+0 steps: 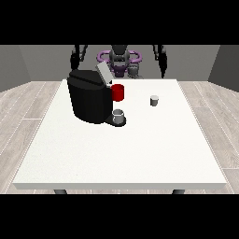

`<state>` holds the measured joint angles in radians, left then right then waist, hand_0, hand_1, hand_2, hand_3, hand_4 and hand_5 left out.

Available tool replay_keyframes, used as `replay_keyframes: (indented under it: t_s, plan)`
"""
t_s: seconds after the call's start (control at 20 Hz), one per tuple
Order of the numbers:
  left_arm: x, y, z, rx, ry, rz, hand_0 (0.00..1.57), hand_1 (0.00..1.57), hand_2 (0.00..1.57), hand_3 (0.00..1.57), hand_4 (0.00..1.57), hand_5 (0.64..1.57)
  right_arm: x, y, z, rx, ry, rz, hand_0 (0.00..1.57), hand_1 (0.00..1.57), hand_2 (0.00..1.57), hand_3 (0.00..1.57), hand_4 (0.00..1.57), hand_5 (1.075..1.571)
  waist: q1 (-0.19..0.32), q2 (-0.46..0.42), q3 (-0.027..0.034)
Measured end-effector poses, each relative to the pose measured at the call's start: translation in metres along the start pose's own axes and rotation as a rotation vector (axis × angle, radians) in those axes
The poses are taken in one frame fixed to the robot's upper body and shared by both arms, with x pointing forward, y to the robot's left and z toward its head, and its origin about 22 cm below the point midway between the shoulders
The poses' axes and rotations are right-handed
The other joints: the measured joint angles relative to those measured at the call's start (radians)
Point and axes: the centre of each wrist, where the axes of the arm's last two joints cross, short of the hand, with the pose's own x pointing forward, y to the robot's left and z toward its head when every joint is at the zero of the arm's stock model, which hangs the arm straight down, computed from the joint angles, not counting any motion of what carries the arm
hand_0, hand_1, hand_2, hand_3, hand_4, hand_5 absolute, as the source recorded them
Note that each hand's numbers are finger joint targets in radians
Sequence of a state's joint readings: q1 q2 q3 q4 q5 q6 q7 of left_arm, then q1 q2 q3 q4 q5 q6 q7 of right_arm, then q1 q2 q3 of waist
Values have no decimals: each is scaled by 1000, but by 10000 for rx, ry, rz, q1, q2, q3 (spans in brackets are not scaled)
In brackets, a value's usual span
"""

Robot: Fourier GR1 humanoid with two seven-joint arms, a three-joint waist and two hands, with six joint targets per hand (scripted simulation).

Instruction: Insert the coffee pod into the coffee machine and close the lid

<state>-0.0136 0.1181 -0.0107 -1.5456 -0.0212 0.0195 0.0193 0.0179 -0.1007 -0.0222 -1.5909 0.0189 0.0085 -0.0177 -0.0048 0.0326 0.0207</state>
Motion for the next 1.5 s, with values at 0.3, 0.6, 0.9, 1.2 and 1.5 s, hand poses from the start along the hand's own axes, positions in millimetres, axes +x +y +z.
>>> replay_keyframes:
  t_s: [0.3,0.6,0.9,1.2,1.5]
  plan:
    - [8,0,-8,-847,-685,568,0,0,0,0,713,1571,-14,0,3,140,120,-568,0,0,0,0,328,1571,-121,-150,-162]
    - [11,4,-15,-1682,-1170,316,0,0,0,0,547,1571,-12,9,-2,-342,-465,-1398,0,0,0,0,339,1571,-261,-270,-195]
    - [6,36,-27,-1491,-518,-1555,0,0,0,0,0,1571,1,10,-9,-22,-899,-1416,0,0,0,0,302,1571,-600,55,-205]
    - [13,65,-50,-1228,-403,-3350,0,0,0,0,0,1571,0,24,-15,340,-1774,-1575,0,0,0,0,403,1571,-1078,982,-207]
    - [16,82,-71,-785,-296,-5146,0,0,0,0,0,1571,13,31,-30,444,-2205,-1403,0,0,0,0,494,1571,-1486,1895,-210]
